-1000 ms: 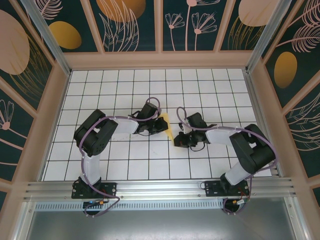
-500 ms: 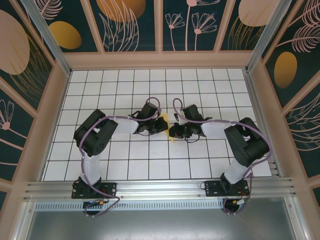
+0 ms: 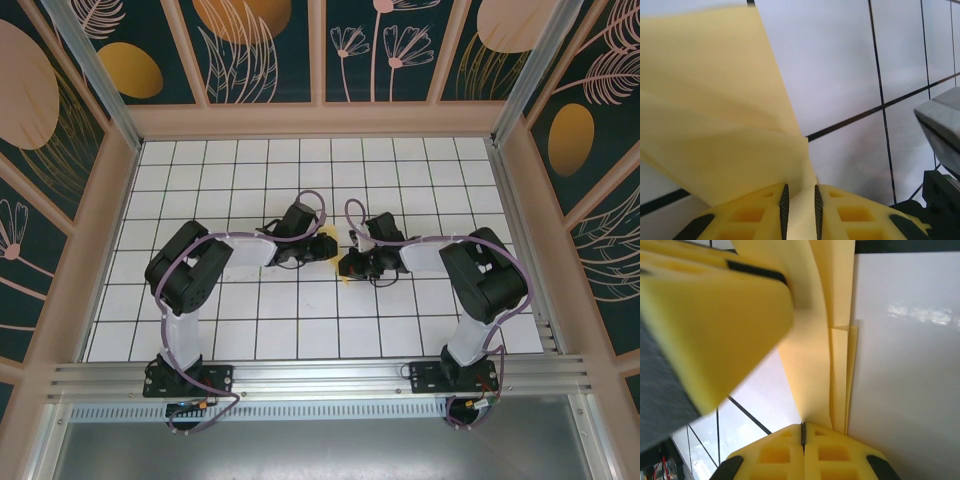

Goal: Fold a paper plane with a square sheet of paper (pick it up from the middle)
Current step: Fold the wing for the fifth time at the center of the table.

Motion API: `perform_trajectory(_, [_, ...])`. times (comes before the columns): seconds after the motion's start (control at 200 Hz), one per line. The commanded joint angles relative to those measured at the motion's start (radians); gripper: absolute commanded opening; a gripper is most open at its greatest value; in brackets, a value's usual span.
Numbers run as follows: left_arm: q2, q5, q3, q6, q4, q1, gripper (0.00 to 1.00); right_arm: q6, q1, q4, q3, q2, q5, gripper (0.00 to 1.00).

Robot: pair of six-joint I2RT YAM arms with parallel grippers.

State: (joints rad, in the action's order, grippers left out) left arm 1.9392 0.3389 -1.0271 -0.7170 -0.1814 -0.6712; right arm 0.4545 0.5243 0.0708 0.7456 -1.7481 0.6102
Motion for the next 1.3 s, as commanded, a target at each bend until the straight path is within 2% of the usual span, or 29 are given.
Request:
perform_trajectory(0.0, [-0.068, -0.082, -0.005, 0.094, 0.011, 0.012, 0.25, 0.008, -0.015, -0.052, -0.035, -0.03, -0.061, 0.04])
perform_trajectory(0.18, [-0.077, -0.115, 0.005, 0.119, 0.029, 0.015, 0.25, 0.007, -0.015, -0.052, -0.032, -0.038, -0.058, 0.04])
perform_trajectory(0.766, [0.019, -0.066, -0.017, 0.099, 0.005, 0.025, 0.21, 0.0, -0.015, -0.06, -0.026, -0.058, -0.047, 0.05])
perform_trajectory(1.296, [0.057, -0.078, 0.002, 0.161, -0.01, 0.073, 0.2, -0.036, -0.015, -0.106, -0.059, -0.069, -0.055, 0.05])
